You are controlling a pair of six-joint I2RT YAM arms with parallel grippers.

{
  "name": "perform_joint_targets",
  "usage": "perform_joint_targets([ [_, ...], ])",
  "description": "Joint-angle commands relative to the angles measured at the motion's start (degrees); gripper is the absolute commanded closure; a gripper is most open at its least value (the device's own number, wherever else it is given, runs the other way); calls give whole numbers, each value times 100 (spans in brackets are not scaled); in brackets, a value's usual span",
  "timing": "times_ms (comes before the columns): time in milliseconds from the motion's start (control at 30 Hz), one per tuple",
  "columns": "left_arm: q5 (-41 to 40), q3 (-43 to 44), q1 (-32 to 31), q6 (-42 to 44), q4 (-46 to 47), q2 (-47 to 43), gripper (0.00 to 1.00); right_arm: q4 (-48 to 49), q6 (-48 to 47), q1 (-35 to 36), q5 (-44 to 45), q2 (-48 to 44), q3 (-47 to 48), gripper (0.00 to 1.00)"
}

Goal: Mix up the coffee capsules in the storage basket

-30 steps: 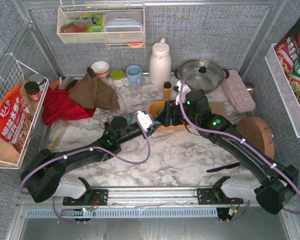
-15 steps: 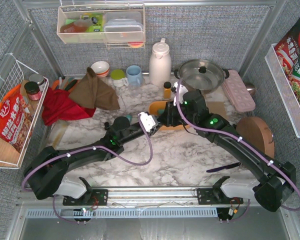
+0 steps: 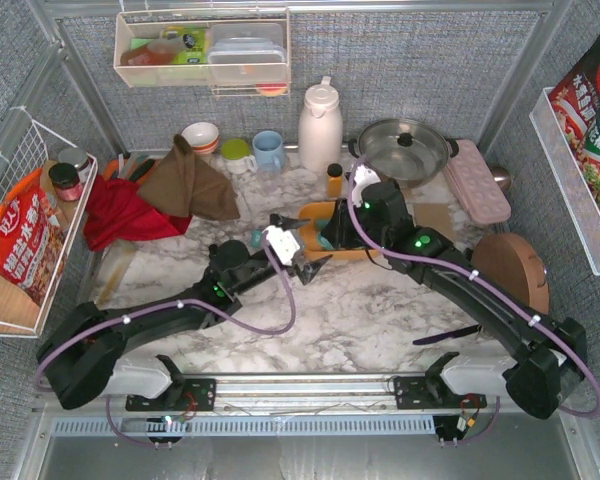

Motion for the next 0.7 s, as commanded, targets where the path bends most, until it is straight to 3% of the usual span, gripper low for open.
perform_joint_targets([
  [0, -673, -415, 0, -257, 341, -553, 1, 290, -402, -43, 1188, 217, -23, 88],
  [167, -2518, -934, 0, -998, -313, -1422, 1, 474, -966, -212, 2038, 827, 60, 84],
  [400, -5465, -433, 150, -3607, -4288, -2010, 1, 745, -1286, -537, 2257, 2040, 420, 73],
  [533, -5399, -168, 773, -4749, -5950, -2057, 1, 679, -1288, -622, 2271, 2464, 667, 56],
  [667, -4992, -75, 1492, -4836, -6428, -1963, 1, 605, -1288, -623, 2295, 2505, 697, 46],
])
